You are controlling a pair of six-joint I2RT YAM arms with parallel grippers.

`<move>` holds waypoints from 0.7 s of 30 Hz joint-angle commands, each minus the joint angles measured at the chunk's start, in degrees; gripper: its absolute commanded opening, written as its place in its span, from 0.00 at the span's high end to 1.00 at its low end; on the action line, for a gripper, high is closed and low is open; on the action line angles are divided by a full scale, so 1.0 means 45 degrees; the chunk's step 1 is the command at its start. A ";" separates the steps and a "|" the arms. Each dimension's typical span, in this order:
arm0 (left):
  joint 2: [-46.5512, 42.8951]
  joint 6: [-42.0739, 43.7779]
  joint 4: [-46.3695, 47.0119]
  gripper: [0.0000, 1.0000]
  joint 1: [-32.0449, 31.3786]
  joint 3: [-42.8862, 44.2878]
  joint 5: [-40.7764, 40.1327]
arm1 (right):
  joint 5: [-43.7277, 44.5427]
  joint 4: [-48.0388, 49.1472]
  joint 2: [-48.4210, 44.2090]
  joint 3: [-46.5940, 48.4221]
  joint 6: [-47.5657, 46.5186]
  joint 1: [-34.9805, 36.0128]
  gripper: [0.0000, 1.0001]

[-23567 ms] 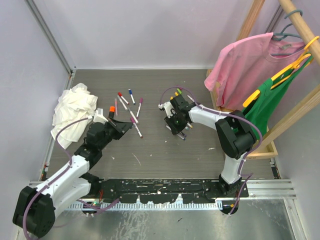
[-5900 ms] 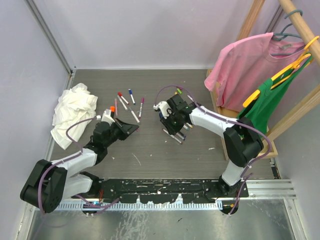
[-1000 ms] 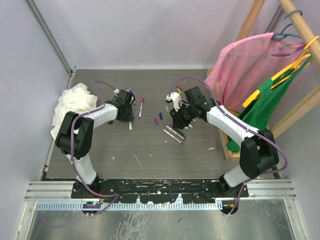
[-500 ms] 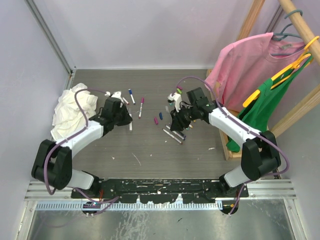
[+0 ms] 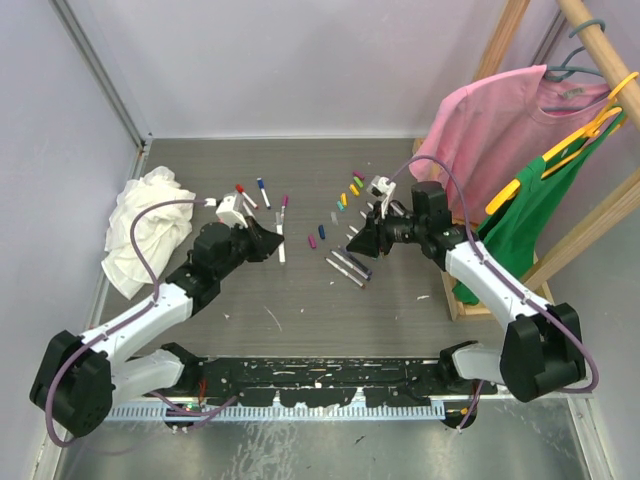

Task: Open the pen caps
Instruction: Pick up the pen from the center of the board.

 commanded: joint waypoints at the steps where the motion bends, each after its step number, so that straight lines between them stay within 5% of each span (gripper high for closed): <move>1: -0.0594 -0.0911 0.2852 1.00 -0.0516 -0.0429 0.0083 | -0.1470 0.3396 -0.0852 -0.0796 0.1570 -0.0283 0.63; 21: 0.0393 -0.2184 0.6802 1.00 -0.3387 -0.1071 -0.2440 | -0.3630 0.9353 -0.0522 -0.2820 0.5299 -0.0322 0.49</move>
